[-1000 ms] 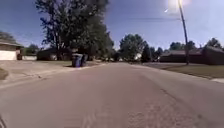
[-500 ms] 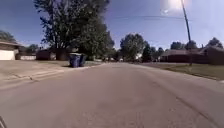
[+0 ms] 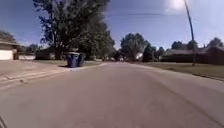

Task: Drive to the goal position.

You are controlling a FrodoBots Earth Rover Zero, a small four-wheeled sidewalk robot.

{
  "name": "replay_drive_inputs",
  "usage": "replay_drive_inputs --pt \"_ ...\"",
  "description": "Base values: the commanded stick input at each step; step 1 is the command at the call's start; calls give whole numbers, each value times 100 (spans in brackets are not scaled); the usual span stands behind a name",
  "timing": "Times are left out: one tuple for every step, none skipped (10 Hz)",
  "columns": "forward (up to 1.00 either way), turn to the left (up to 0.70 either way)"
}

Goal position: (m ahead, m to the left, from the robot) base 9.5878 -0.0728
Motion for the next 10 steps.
replay_drive_inputs --pt "100 0" --pt "100 0" --pt "100 0" --pt "100 0" --pt "100 0" --pt "100 0" --pt "100 0" --pt "100 0" --pt "100 0" --pt "100 0"
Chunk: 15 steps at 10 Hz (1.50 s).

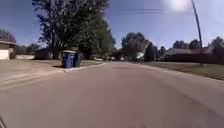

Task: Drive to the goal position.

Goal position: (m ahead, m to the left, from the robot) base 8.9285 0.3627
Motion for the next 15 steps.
replay_drive_inputs --pt "100 0" --pt "100 0" --pt "100 0" --pt "100 0" --pt "100 0" --pt "100 0" --pt "100 0" --pt "100 0" --pt "100 0" --pt "100 0" --pt "100 0" --pt "100 0" --pt "100 0" --pt "100 0" --pt "100 0"
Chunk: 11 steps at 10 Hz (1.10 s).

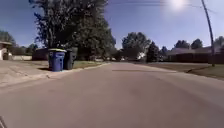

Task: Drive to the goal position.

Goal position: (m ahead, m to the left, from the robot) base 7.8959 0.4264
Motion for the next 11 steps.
replay_drive_inputs --pt "100 0" --pt "100 0" --pt "100 0" --pt "100 0" --pt "100 0" --pt "100 0" --pt "100 0" --pt "100 0" --pt "100 0" --pt "100 0" --pt "100 0"
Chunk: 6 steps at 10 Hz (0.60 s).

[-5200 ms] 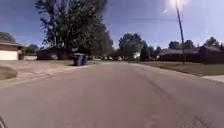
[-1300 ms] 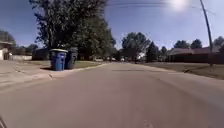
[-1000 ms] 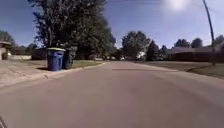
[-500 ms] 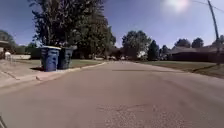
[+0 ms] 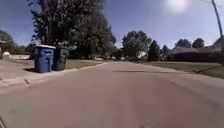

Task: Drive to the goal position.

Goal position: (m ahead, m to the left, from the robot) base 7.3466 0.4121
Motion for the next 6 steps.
replay_drive_inputs --pt "100 0" --pt "100 0" --pt "100 0" --pt "100 0" --pt "100 0" --pt "100 0"
